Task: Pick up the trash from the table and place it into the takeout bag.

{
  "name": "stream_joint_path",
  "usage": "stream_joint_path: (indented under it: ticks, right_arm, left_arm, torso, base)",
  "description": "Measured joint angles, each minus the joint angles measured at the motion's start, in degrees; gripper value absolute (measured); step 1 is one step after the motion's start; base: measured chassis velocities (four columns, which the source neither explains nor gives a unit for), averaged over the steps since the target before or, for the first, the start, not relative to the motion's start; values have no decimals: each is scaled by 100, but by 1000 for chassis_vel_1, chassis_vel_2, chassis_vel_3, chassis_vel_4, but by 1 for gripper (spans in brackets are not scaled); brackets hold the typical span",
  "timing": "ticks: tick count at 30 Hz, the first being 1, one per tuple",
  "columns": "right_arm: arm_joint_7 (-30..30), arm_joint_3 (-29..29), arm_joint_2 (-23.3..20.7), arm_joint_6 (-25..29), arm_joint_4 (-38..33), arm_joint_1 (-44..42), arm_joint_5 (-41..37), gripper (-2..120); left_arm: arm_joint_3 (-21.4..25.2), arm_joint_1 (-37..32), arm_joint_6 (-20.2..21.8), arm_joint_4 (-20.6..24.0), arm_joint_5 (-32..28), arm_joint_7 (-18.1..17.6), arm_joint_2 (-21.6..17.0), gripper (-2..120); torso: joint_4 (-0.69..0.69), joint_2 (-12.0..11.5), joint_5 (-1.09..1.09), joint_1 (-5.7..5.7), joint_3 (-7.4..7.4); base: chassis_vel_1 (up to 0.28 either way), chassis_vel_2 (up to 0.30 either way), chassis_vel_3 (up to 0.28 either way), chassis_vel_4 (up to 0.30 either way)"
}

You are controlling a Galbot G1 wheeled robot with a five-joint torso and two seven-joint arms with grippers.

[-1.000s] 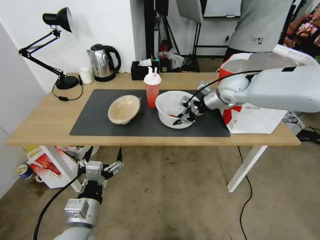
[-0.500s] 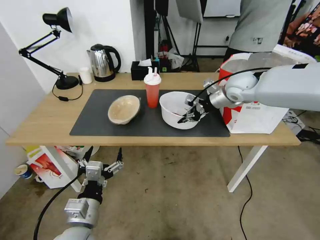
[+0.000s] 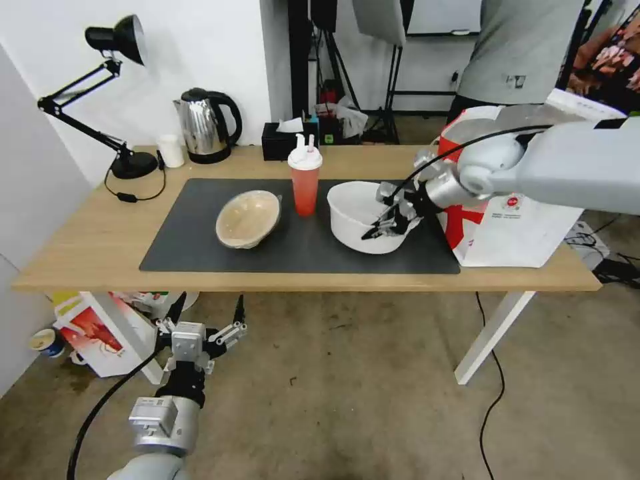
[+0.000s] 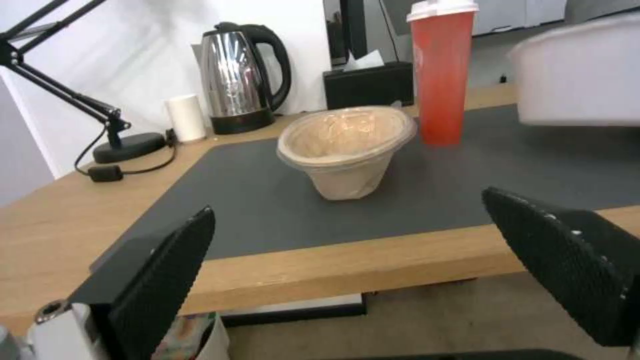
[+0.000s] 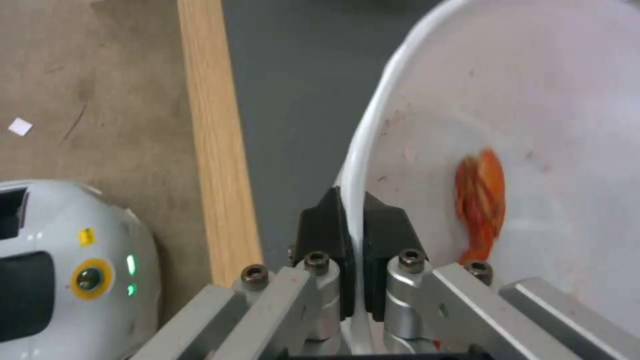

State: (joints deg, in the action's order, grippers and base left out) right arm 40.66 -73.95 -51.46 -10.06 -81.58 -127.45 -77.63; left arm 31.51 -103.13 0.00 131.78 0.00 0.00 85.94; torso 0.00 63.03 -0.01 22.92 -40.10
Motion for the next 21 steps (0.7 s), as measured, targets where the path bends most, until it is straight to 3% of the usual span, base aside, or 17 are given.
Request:
stream_joint_path:
  ticks: [11, 21]
  right_arm:
    - [87, -650, 79, 158, -2, 277, -181, 1]
    - [150, -567, 86, 164, -239, 731, -220, 1]
  left_arm:
    - [0, 0, 0, 0, 0, 0, 0, 100]
    - [0, 0, 0, 0, 0, 0, 0, 100]
  torso:
    - [1, 0, 1, 0, 0]
    - [1, 0, 0, 0, 0]
  base:
    - [0, 0, 0, 0]
    - [0, 0, 0, 0]
